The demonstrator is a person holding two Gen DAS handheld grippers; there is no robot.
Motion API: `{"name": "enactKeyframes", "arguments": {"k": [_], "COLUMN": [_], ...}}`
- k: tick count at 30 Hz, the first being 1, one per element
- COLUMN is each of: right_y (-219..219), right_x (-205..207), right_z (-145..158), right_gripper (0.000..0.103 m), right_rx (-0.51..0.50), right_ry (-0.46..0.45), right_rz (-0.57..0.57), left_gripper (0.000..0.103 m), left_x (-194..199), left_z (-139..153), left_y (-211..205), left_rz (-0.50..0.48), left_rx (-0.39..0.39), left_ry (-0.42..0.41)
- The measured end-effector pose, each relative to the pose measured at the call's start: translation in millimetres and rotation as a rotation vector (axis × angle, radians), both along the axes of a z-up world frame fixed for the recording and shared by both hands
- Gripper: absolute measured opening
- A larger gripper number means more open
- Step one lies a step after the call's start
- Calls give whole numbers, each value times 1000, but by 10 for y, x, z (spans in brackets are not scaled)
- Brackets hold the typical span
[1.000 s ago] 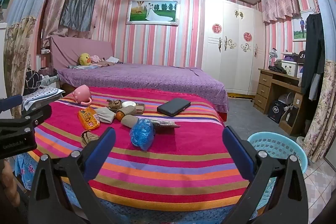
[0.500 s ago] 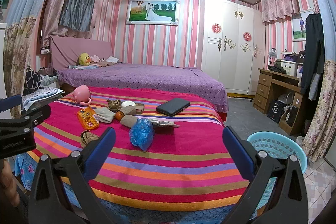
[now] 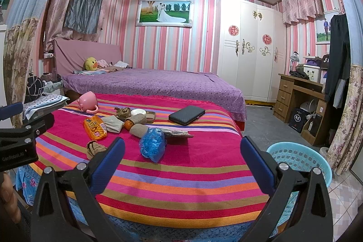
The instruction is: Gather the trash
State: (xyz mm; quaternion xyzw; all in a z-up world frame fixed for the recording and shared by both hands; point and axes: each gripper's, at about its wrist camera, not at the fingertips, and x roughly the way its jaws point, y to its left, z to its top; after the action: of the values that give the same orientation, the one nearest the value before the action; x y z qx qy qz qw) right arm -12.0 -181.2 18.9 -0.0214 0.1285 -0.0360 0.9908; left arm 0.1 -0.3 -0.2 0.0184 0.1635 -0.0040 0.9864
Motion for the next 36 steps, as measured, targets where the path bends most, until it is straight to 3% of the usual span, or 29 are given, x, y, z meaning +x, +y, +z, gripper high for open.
{"name": "enactKeyframes", "arguments": {"k": [16, 21, 30, 36], "right_y": [-45, -131, -443, -435], "right_x": [40, 137, 558, 886], "right_z": [-6, 45, 214, 299], "right_gripper": [99, 99, 99, 99], "right_rx": [11, 33, 125, 55], "right_ry": [-3, 10, 74, 57], "right_rz": [-4, -8, -25, -51], "left_gripper": [98, 98, 98, 98], "left_x": [57, 174, 708, 1030], "left_z": [-79, 34, 227, 113], "left_y": [110, 128, 171, 120], "left_rz": [10, -1, -58, -53], "left_rx": [0, -19, -45, -20], "left_ry": [12, 41, 89, 95]}}
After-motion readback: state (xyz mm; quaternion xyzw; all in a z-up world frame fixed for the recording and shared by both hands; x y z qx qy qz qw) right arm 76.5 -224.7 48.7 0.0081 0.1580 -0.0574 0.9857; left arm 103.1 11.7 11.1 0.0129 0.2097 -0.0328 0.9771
